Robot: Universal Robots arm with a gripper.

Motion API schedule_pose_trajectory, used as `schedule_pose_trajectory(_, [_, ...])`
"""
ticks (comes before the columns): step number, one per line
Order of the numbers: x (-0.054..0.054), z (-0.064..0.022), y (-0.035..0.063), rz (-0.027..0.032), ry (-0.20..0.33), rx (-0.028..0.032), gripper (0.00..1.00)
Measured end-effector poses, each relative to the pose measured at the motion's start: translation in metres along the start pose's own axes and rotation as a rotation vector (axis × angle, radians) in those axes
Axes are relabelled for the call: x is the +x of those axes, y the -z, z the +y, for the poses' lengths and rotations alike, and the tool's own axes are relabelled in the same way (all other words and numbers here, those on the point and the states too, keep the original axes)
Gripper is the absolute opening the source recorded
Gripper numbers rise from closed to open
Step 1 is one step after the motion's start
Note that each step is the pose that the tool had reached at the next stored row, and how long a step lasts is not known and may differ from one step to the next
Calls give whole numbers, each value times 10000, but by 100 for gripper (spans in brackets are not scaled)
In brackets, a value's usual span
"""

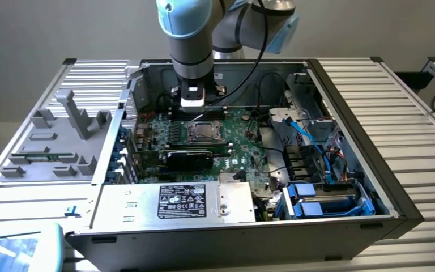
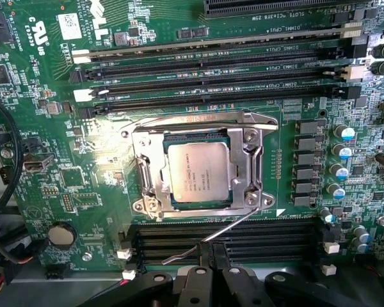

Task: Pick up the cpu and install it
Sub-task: 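Install the first cpu locking lever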

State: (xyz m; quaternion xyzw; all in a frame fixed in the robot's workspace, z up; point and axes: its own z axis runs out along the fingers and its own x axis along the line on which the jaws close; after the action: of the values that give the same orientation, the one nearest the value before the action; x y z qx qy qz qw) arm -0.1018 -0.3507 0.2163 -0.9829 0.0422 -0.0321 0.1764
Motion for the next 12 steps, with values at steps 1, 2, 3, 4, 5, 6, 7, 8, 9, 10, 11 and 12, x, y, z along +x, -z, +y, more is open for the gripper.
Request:
schedule_pose_trajectory(1, [0, 0, 0, 0, 0, 3, 12])
schedule_pose_trajectory(2, [0, 0, -1, 0, 0, 6, 12])
schedule_pose_trajectory(3, [0, 0, -1, 0, 0, 7, 12])
schedule_pose_trajectory(4, [0, 1, -2, -1, 0, 7, 12])
schedule_pose_trajectory(5, [0, 2, -4, -1, 0, 7, 12])
schedule_pose_trajectory(6, [0, 3, -6, -1, 0, 8, 12])
schedule_pose_trajectory(7, [2, 3, -9, -2, -1, 8, 12])
schedule_pose_trajectory(8, [5, 4, -11, -2, 1, 7, 12])
schedule_pose_trajectory(9, [8, 4, -14, -2, 1, 7, 12])
schedule_pose_trajectory(10, [12, 5, -17, -2, -1, 7, 12])
schedule_pose_trajectory(11, [15, 6, -20, -1, -1, 7, 12])
schedule_pose_trajectory(12, [16, 7, -24, 0, -1, 9, 12])
